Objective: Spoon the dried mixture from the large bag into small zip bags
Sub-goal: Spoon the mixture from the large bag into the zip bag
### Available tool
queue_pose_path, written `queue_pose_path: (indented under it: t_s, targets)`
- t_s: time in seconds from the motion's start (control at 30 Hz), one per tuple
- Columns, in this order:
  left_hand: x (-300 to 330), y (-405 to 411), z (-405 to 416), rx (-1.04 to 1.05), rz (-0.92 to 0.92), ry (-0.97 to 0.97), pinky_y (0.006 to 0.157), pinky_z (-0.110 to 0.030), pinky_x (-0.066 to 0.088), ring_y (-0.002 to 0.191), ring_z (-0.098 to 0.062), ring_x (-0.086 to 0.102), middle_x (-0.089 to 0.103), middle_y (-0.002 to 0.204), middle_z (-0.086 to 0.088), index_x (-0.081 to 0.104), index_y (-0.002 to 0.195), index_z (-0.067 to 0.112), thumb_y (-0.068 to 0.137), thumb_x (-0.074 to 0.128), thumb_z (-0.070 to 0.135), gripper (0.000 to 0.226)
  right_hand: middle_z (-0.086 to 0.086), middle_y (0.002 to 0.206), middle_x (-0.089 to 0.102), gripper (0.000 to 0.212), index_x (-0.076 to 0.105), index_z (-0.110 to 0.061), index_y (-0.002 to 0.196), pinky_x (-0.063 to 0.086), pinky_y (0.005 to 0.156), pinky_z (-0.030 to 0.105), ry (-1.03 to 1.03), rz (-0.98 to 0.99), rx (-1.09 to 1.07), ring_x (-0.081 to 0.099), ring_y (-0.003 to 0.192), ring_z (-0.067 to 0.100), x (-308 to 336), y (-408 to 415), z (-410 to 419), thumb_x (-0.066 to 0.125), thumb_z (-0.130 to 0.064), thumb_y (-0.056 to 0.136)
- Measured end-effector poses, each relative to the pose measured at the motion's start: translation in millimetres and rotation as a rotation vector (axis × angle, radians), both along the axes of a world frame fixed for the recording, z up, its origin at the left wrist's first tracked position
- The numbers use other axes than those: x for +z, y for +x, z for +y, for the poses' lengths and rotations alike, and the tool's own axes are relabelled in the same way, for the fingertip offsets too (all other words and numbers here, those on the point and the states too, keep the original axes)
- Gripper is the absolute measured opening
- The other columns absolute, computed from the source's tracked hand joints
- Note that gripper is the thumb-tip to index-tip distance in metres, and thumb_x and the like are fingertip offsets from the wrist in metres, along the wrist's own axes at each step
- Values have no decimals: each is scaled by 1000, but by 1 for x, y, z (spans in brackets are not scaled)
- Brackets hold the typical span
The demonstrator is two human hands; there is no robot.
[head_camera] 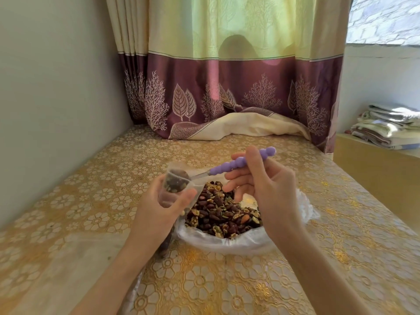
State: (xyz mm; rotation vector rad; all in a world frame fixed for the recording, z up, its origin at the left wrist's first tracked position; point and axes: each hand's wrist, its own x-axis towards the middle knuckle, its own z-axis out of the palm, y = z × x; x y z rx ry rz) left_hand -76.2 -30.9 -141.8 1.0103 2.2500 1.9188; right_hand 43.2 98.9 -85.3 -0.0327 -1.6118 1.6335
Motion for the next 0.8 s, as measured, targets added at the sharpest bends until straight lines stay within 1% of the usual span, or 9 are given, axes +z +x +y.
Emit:
queue_pose_path:
  t_s: [0.1,0.23,0.3,0.37,0.47,0.57,0.63,0.7,0.8]
  targets:
    - [0,-1,-1,24,-15,37,63,-25,54,67,-10,67,69,83,6,56,95,34,60,65,61,45,7,76,74,31,66,-6,85,49,44,20,84,10,65,64,55,18,-2,0,-3,46,-27,94]
    - [1,-1,-2,50,0,85,61,-15,51,68,-9,64,68,85,10,56,95,34,61,65,60,44,4,81,75,25,66,-9,90,49,47,21,156,-3,91,66,61,19,-5,0,1,43,-18,97]
    - [2,-1,-2,50,13,89,61,-12,49,72,-6,64,68,88,14,56,96,36,62,65,60,42,4,81,75,26,66,-8,89,49,47,21,129,1,97,66,61,19,-6,1,4,42,-17,94]
    - [2,-1,-2,52,13,108,63,-8,47,74,-4,65,68,87,11,57,93,28,62,65,57,44,9,81,75,27,65,-4,90,48,46,22,60,13,98,65,60,18,-6,2,10,42,-17,93]
    - [2,0,-3,45,17,127,63,-8,47,72,-6,65,67,83,5,57,92,18,65,67,53,45,12,79,73,28,65,-2,90,47,47,22,-69,56,63,64,59,18,-7,4,23,44,-19,97]
    - [1,0,-3,35,18,121,65,-11,50,72,-10,66,68,84,-1,57,93,19,66,67,52,44,22,83,71,31,65,-2,89,47,47,21,-198,63,-90,62,57,18,-11,8,41,44,-22,100]
    - [1,0,-4,41,24,117,63,-10,49,71,-8,65,68,85,-1,57,93,20,66,66,53,43,18,76,71,32,64,-2,86,46,45,20,-207,24,-262,60,52,16,-18,10,55,44,-23,100]
    - [2,1,-3,49,30,117,61,-9,48,72,-7,65,68,84,0,57,93,21,66,65,54,43,12,71,72,37,63,1,81,45,42,20,-155,-52,-405,56,48,13,-26,13,69,42,-23,101]
    - [1,1,-4,61,35,115,60,-7,48,72,-7,65,68,84,1,57,94,23,67,65,55,42,10,67,72,37,60,-2,80,43,41,19,-172,-125,-532,54,45,11,-37,18,87,43,-27,101]
